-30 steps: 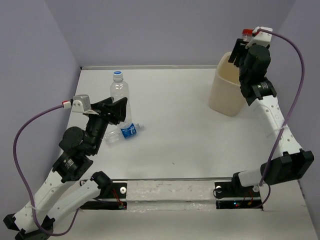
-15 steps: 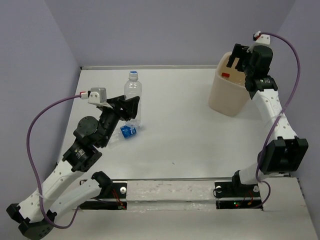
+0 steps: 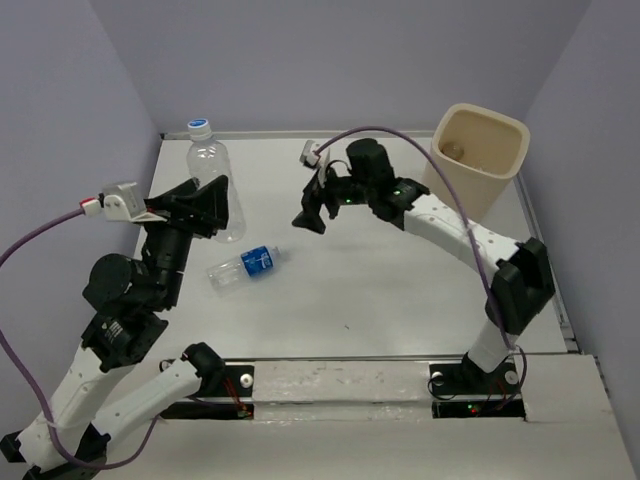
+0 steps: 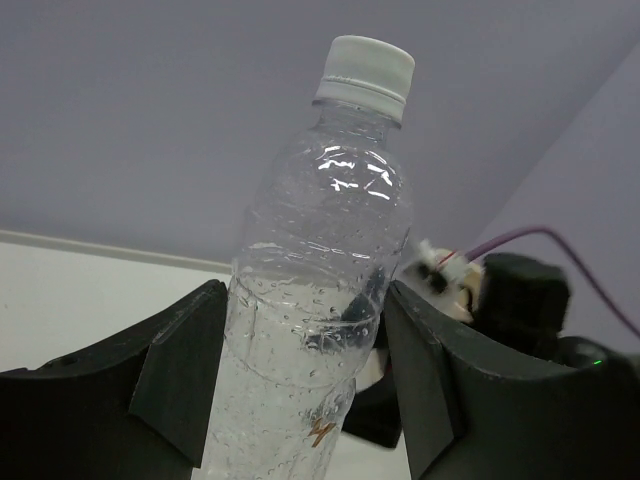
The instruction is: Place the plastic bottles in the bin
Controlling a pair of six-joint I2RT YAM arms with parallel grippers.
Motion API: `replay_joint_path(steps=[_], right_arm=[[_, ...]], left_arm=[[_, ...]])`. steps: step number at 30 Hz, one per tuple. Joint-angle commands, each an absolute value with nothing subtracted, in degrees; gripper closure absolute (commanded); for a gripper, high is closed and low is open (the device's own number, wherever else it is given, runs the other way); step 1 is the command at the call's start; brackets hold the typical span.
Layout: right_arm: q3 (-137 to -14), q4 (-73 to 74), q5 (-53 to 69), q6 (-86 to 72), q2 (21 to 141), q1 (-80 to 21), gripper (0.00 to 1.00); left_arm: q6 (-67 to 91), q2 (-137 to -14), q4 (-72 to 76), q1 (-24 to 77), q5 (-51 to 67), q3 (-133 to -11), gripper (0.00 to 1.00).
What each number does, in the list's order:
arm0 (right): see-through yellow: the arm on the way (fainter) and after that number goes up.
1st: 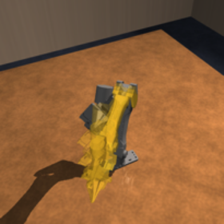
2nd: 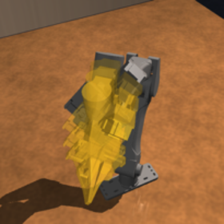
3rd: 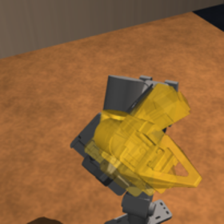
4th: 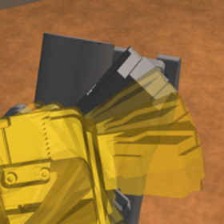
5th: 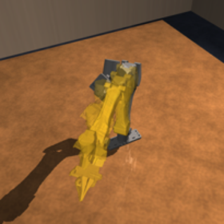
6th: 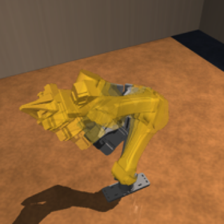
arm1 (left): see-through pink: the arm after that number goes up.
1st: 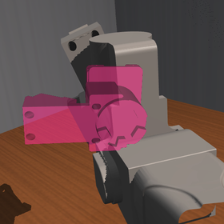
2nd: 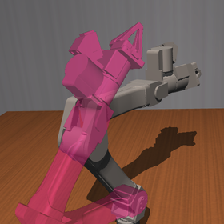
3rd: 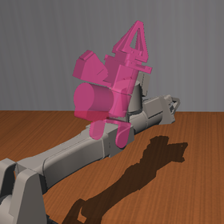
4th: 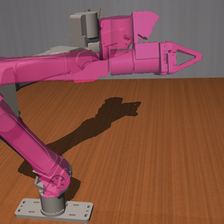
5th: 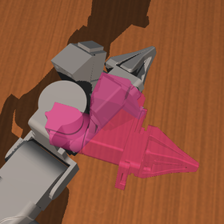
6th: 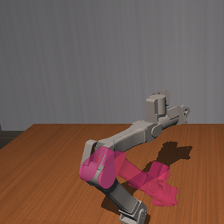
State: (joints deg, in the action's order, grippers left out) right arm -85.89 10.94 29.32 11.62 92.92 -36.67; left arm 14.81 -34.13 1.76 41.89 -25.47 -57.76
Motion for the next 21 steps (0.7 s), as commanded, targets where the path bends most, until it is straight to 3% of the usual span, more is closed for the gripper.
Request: replay_joint_path(steps=[1, 14, 21], right_arm=[[-90.9, 11.5, 39.5, 18.1, 102.2, -40.8, 0.02], [-115.1, 21.9, 24.6, 30.6, 128.8, -57.8, 0.0], [-124.3, 26.6, 19.0, 35.6, 138.9, -61.1, 0.0]], left_arm=[[12.3, -31.8, 0.1, 41.6, -33.2, -63.6, 0.68], [10.7, -27.0, -4.4, 41.6, -38.6, -62.4, 0.68], [10.2, -25.8, -4.9, 41.6, -39.3, -61.4, 0.68]])
